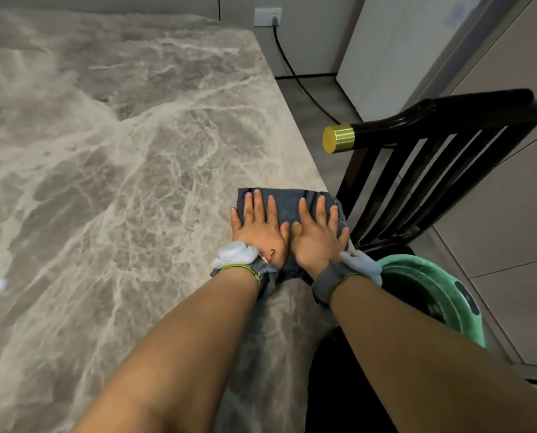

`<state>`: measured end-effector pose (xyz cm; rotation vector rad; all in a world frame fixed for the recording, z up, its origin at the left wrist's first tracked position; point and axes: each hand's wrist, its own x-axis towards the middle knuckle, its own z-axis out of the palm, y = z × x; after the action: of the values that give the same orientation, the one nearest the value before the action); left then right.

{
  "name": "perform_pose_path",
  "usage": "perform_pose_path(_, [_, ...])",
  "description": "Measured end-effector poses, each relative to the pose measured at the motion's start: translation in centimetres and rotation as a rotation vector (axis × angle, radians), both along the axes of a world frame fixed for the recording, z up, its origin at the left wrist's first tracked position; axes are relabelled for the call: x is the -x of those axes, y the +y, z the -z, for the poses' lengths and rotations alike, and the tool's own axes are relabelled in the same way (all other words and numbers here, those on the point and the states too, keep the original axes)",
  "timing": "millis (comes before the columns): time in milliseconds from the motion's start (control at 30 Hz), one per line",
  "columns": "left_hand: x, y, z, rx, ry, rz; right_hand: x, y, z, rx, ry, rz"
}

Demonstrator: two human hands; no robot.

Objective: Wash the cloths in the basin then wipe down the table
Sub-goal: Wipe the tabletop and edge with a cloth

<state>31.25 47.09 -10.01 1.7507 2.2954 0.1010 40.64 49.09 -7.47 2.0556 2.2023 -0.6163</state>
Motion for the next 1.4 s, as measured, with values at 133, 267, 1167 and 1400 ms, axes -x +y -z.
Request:
perform_pose_path(133, [1.0,3.1,0.1,-0.014,0.001,-0.024,0.2,3.4,0.2,-0.035,0.005,-0.082])
perform_pose_path(267, [1.9,5.5,0.3,-0.082,-0.021,-0.013,0.9,6.0,0.5,-0.034,0.007,-0.053])
perform_pose_path(1167, [0.9,-23.5,-1.5,0.104,-0.086,-0.185,1.5,-19.4,-1.1,0.072,-0.219,-0.408])
perform_pose_path(1400, [-5.7,-37.6,-2.3,0.148,-0.074,-0.348,-4.7,-32.0,-1.4,0.040,-0.113,-0.617])
